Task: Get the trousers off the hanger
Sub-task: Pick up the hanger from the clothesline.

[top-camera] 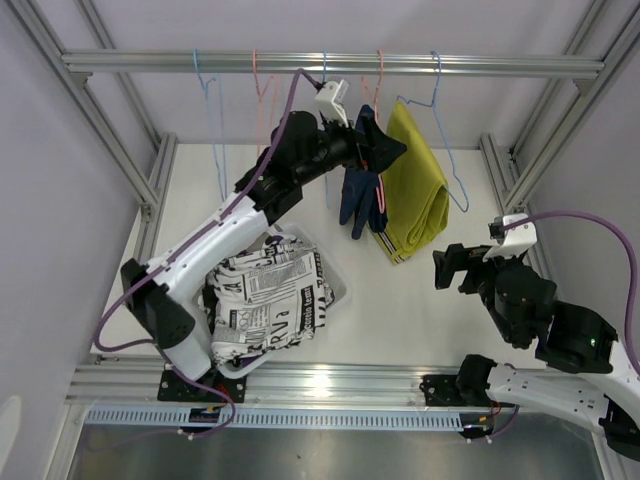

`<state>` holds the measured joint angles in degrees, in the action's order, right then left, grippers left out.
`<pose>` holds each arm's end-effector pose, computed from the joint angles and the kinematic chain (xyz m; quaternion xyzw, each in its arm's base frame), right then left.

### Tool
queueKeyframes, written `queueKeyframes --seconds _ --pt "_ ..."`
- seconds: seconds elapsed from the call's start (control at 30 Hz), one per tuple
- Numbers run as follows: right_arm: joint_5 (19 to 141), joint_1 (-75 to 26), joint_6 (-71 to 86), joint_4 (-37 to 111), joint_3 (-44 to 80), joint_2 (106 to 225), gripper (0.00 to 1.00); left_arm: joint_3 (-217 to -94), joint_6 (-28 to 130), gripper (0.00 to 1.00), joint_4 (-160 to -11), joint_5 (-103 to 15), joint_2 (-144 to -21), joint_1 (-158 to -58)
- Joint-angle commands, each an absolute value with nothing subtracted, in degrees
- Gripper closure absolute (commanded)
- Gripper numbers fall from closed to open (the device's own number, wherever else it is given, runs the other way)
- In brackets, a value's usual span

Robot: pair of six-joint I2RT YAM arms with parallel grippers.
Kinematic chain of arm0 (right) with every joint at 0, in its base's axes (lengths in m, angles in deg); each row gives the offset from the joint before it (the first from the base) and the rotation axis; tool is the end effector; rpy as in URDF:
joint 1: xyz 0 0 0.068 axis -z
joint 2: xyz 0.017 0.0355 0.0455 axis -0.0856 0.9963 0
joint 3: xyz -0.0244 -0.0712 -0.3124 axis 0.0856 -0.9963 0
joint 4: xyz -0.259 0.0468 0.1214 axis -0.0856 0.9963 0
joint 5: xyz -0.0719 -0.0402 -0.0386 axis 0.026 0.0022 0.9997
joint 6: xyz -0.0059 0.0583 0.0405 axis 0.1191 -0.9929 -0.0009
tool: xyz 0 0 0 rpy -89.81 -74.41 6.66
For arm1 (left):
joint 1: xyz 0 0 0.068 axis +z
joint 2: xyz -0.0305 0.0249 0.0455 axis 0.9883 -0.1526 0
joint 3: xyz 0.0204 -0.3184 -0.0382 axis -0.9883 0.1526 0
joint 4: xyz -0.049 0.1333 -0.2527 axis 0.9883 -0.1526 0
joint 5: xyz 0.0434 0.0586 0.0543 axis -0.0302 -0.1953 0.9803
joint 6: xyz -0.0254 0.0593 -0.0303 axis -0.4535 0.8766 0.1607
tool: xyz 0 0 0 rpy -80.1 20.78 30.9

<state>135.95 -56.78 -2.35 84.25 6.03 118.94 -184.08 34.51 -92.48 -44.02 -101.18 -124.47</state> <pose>0.0760 0.0493 0.4418 -0.0672 0.7764 0.0800 0.6216 0.3153 -0.3083 0.5228 0.1460 0.6804 -0.4575 0.5536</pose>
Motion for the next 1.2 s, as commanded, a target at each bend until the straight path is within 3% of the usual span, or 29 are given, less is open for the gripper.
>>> queueKeyframes --seconds 0.0,0.33,0.57,0.83,1.1,1.17 --pt "139.40 -56.70 -3.05 85.48 7.24 117.84 0.01 -188.81 30.86 0.01 -89.35 -49.91 -104.18 -122.45" --pt "140.89 -56.61 -2.52 84.43 4.35 115.82 0.00 -186.98 32.53 0.01 -87.86 -47.98 -108.15 -121.83" --pt "140.81 -56.70 -1.90 83.20 2.84 115.38 0.01 -184.43 27.35 0.01 -77.69 -54.65 -109.03 -120.95" --pt "139.84 -56.70 -4.19 85.22 2.76 114.24 0.01 -184.08 23.83 0.13 -76.08 -57.38 -111.66 -120.33" --pt "139.75 -56.61 -4.45 85.13 2.49 114.32 0.01 -183.38 21.55 0.18 -74.06 -58.35 -113.25 -119.98" --pt "139.75 -56.70 -4.28 84.87 2.58 114.58 0.02 -183.46 21.46 0.27 -73.97 -58.53 -113.42 -119.98"
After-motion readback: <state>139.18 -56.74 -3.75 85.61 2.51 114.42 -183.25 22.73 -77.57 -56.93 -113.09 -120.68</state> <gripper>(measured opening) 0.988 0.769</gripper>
